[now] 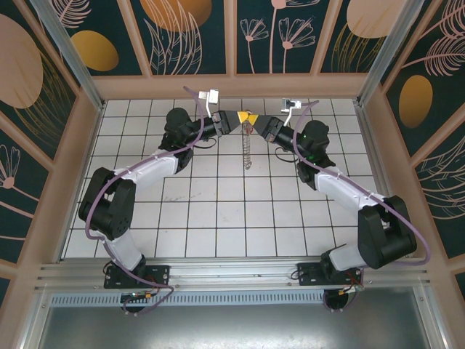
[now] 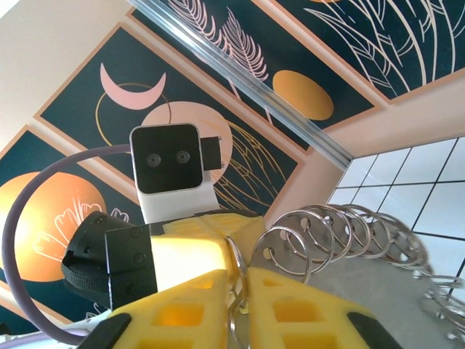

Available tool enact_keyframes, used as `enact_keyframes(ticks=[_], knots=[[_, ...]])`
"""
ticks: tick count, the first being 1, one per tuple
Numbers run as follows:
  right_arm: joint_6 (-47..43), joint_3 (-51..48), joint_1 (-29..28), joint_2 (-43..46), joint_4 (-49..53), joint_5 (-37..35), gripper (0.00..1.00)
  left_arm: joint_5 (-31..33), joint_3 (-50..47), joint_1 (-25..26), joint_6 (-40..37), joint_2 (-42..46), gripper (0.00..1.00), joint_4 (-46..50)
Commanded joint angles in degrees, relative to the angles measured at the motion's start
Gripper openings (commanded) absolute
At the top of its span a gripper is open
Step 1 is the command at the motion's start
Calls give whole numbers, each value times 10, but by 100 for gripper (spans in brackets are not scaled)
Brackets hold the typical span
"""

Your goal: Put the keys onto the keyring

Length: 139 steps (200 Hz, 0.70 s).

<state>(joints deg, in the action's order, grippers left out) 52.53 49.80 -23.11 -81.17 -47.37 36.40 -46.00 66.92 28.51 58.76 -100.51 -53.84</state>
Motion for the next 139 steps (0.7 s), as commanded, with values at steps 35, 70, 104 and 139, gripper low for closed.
enact_keyframes(ticks=[35, 70, 104, 139], knots=[[-34, 16, 25, 11, 14, 40, 0, -6, 12, 2, -28, 32, 15, 4], [-126, 56, 80, 22, 149, 115, 0, 19, 28, -6, -136, 75, 47, 140], [-246, 114, 115, 4, 289, 215, 0, 17, 63, -18, -210, 85, 56, 242], [-376, 169, 119, -23, 425, 271, 0, -25, 122, -19, -269, 63, 54, 335]])
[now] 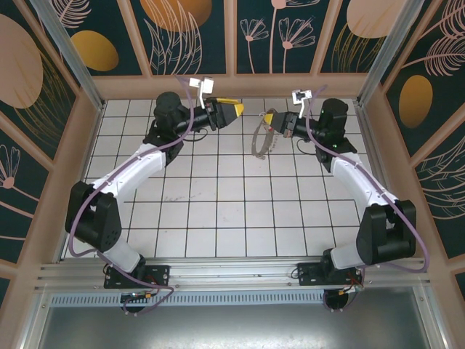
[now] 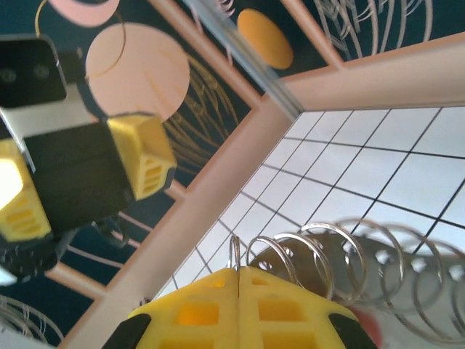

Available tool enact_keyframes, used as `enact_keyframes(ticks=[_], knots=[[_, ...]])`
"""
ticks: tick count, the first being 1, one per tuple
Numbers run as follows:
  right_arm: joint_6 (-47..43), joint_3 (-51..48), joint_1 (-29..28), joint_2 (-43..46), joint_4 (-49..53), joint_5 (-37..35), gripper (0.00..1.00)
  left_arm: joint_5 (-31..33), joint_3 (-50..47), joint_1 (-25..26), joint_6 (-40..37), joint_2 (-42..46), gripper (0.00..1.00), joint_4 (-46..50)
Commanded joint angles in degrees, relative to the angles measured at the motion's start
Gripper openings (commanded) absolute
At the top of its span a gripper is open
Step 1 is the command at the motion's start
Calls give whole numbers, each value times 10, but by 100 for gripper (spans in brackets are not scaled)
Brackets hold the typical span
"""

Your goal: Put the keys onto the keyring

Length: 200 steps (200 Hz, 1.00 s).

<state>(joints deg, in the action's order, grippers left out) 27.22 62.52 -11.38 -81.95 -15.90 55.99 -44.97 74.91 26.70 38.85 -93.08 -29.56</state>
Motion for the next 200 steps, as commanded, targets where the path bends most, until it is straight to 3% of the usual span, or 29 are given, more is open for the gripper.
enact_keyframes(ticks=[1, 48, 93, 200], knots=[[-125, 43, 1, -16, 113, 75, 0, -36, 44, -1, -71, -12, 54, 94], [-193, 73, -1, -29, 183, 88, 0, -97, 90, -1, -112, -48, 36, 173], [-194, 81, -8, -31, 187, 79, 0, -123, 72, 1, -96, -74, 27, 154], [-181, 92, -28, -30, 176, 57, 0, -140, 55, 27, -73, -99, 29, 115]])
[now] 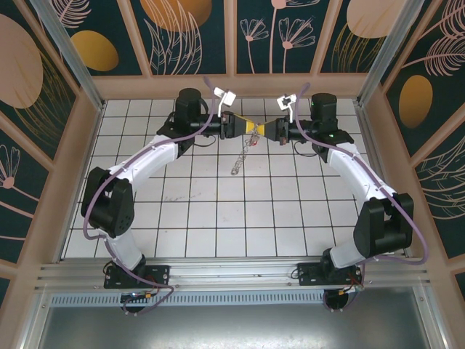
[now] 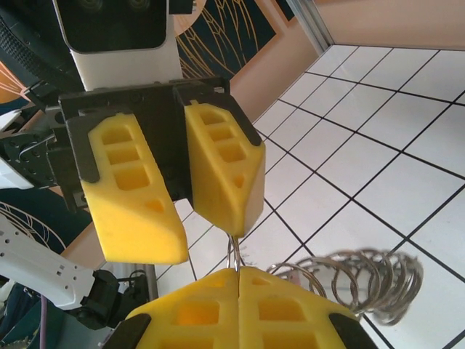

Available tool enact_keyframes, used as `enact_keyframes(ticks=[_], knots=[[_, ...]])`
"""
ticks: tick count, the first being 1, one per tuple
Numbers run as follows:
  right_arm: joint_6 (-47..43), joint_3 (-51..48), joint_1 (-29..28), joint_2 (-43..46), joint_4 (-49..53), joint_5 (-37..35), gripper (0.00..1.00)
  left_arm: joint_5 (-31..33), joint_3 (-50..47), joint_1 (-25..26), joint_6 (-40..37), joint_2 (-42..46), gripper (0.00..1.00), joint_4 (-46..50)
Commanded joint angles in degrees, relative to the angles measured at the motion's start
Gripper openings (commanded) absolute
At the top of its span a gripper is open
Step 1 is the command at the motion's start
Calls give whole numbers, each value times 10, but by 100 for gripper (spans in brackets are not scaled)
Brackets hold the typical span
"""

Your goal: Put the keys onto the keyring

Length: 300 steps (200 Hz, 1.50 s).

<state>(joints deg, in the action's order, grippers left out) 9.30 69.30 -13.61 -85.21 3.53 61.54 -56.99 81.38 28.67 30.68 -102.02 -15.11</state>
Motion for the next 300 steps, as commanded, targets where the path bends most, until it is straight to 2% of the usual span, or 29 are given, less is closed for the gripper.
enact_keyframes(ticks=[1, 40, 108, 129, 146, 158, 173, 238, 266, 300], knots=[[-2, 24, -6, 2, -19, 2, 0, -20, -10, 8, 9, -9, 29, -30], [1, 21, -7, 1, -23, 2, 0, -17, -17, 12, 16, -9, 28, -44], [-3, 20, -9, 1, -20, 4, 0, -12, -18, 14, 41, -15, 11, -79], [-7, 21, -9, 1, -15, 6, 0, -11, -19, 13, 48, -16, 0, -89], [-8, 23, -8, 7, -11, -4, 0, -3, -22, 14, 49, -14, 0, -97], [-4, 15, -5, 21, -14, -16, 18, -3, -22, 14, 51, -13, 0, -103], [11, -7, 4, 51, -32, -31, 30, -2, -22, 14, 55, -10, 0, -112], [80, -151, 16, 171, -148, -106, 35, -9, -19, 14, 101, 8, 0, -175], [119, -189, 13, 175, -218, -113, 37, -14, -24, 14, 129, 16, 0, -209], [123, -188, -7, 162, -239, -118, 44, -15, -28, 16, 147, 23, 0, -232]])
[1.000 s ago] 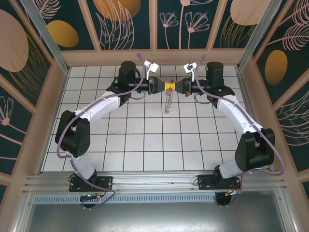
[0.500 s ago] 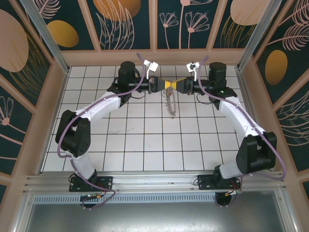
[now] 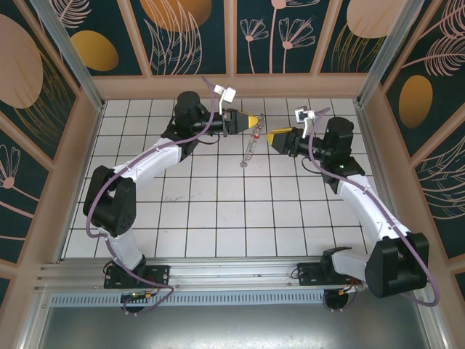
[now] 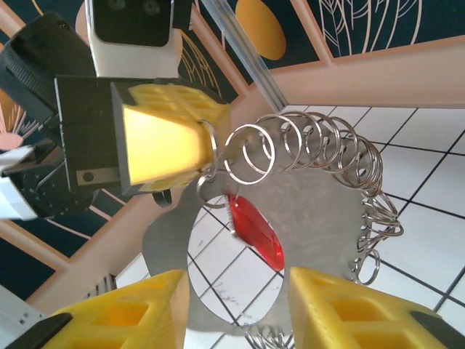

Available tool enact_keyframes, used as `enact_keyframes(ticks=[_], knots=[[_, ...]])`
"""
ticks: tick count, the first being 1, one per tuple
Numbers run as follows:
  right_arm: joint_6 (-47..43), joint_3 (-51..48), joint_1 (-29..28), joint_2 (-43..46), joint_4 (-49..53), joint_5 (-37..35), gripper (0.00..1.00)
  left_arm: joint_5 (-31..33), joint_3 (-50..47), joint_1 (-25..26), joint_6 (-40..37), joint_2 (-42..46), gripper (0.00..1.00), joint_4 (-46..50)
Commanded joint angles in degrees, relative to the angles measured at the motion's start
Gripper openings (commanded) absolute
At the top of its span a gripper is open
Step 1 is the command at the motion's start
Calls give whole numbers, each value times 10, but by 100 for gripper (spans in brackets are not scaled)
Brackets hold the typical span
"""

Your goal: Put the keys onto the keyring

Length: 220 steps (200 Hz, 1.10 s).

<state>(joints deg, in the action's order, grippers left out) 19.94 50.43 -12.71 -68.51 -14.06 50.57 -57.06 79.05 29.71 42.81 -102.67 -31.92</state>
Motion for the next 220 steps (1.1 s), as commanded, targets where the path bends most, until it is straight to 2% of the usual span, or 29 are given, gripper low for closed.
enact_keyframes(ticks=[1, 34, 67, 78, 103, 123, 186, 220], knots=[[17, 1, -16, -6, -63, -9, 44, -15, -5, 6, 27, 29, 0, -65], [12, 13, -46, -24, -66, -19, 47, -14, -6, 9, 35, 31, 0, -76], [13, 21, -60, -41, -73, -31, 44, -13, -6, 12, 41, 32, 0, -84], [16, 22, -62, -47, -79, -28, 37, -11, -6, 12, 41, 32, 0, -84], [19, 20, -64, -49, -83, -26, 11, -6, -10, 12, 42, 35, 0, -87], [29, 17, -66, -48, -96, -19, 0, 0, -14, 13, 47, 36, 0, -96], [14, 45, -101, -70, -74, -13, 0, 12, -22, 15, 68, 34, 0, -127], [-4, 39, -100, -56, -46, -28, 0, 12, -23, 14, 68, 35, 0, -130]])
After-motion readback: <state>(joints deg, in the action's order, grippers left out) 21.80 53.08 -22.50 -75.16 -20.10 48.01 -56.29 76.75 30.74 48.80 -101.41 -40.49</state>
